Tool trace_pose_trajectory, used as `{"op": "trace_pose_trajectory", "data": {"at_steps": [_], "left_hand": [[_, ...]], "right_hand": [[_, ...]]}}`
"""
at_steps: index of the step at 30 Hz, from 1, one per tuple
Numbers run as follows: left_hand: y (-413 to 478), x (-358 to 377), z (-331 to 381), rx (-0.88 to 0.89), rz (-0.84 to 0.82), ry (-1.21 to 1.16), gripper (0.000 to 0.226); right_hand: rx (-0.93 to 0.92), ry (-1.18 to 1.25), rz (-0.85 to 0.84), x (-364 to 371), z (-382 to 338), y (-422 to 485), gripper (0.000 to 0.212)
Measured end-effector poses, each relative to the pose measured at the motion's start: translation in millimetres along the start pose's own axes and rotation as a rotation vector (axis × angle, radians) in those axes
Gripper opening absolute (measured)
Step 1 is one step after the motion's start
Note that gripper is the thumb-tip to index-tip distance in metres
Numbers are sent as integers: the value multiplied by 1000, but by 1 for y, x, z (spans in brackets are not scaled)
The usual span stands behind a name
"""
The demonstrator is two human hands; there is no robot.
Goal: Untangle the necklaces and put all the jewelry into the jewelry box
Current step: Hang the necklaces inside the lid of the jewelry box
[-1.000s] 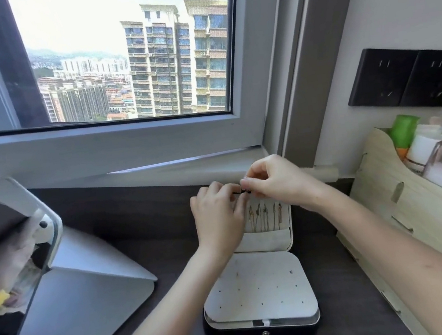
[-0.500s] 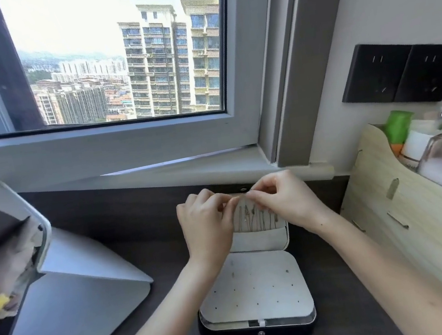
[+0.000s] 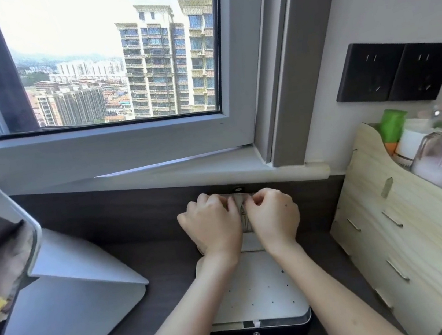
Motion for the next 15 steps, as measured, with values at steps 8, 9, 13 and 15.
{"op": "trace_pose_trajectory", "data": {"at_steps": [8,9,13,15], "left_hand": [[-6,-3,-9,170,-56,193,29],[-7,-3,-11,195,-63,214,27],[-12,-2,-18,258,-81,216,23],[-14,-1,-21,268,-85,155,22]], "right_hand": [[-80,-126,-179,-7,10,-8,31],[-103,-142,-211,-9,11,-9,29],[-138,-83,-275,-20,9,-10,21],[-143,35,-252,-24,5,-5,15]]}}
Point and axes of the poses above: each hand's wrist, its own y-axis towards the middle knuckle, its own x-axis out of the palm, z = x × y, the point moved 2 cm from there along y, towards the middle knuckle
